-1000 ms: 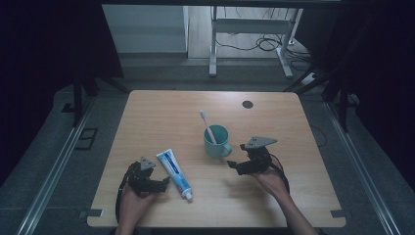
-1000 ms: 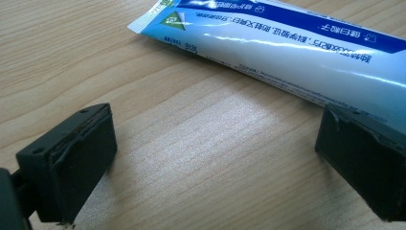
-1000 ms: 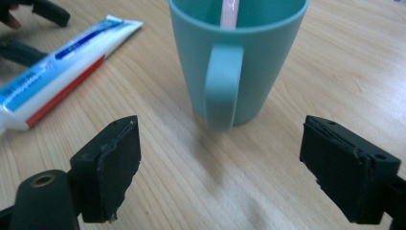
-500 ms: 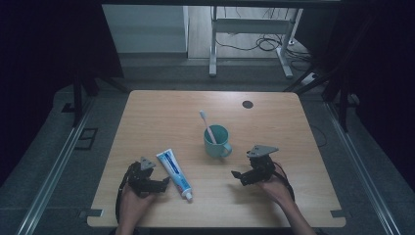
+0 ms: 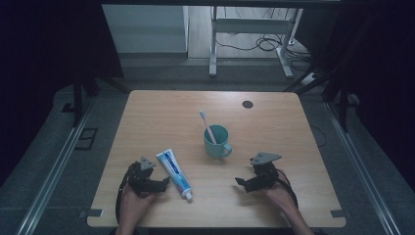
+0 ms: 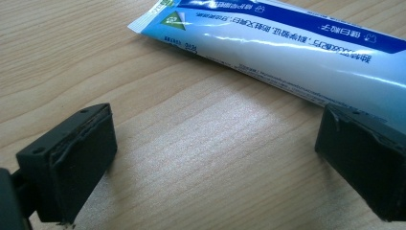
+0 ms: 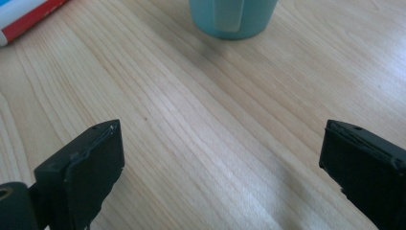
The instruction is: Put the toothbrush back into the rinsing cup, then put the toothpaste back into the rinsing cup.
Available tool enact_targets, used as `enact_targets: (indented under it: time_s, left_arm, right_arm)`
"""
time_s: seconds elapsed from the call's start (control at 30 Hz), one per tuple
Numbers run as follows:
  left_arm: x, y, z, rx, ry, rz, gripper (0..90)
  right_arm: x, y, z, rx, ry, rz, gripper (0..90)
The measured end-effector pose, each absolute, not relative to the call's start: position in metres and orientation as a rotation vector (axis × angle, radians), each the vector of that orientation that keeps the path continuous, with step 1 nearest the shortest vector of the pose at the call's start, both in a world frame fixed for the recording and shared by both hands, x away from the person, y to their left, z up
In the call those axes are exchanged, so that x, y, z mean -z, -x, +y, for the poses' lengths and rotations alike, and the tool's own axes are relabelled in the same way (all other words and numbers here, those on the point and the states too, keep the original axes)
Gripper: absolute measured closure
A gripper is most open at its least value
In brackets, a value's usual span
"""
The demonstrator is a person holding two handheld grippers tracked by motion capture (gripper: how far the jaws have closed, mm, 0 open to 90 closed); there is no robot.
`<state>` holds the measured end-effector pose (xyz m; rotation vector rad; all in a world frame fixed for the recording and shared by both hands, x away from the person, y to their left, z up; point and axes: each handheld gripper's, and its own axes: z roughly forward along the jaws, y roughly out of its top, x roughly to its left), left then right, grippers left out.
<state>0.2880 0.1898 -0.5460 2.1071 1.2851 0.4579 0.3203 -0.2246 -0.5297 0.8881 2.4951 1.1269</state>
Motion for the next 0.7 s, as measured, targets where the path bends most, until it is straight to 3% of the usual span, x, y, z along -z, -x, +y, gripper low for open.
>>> enact_targets:
  time_s: [0.47,0.7]
  left_arm:
    - [0.546,-0.288,0.190,-0.455,-2.101,1.290,1.1]
    - [0.543,-0.286,0.194,-0.455,-2.096,1.288,8.0]
  right_arm:
    - [0.542,-0.317,-0.232,-1.092,-0.910,2.526,5.4]
    - [0.543,-0.317,-0.232,-1.067,-0.895,2.528,7.5]
